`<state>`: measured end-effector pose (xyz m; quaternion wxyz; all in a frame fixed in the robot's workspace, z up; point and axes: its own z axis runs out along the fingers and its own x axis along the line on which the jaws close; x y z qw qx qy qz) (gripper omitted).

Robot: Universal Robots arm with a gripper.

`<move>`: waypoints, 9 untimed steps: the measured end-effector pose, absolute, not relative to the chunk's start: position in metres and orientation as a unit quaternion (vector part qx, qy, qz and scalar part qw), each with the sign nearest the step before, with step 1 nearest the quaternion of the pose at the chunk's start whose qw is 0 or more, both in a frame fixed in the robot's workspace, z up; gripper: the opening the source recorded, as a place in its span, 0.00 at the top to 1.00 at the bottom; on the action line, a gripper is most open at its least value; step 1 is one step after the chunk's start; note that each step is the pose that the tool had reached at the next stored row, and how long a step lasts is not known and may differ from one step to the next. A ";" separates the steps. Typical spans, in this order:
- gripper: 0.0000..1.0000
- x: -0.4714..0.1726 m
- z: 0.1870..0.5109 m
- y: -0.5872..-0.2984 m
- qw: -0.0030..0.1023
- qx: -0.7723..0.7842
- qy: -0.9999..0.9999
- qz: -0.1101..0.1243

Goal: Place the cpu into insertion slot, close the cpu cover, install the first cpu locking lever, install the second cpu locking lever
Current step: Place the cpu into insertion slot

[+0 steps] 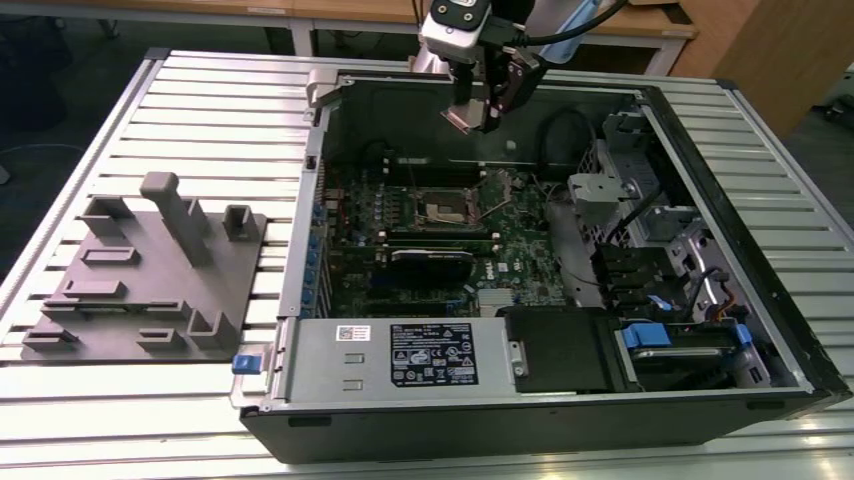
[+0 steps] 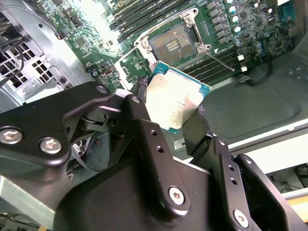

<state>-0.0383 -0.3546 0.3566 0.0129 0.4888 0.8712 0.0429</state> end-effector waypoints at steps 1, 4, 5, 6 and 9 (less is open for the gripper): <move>0.46 -0.038 0.357 -0.355 0.013 0.489 0.871 0.043; 0.46 -0.038 0.356 -0.355 0.013 0.489 0.871 0.043; 0.46 -0.038 0.356 -0.355 0.013 0.490 0.871 0.043; 0.46 -0.038 0.356 -0.355 0.013 0.490 0.870 0.043; 0.46 -0.038 0.356 -0.355 0.013 0.494 0.868 0.043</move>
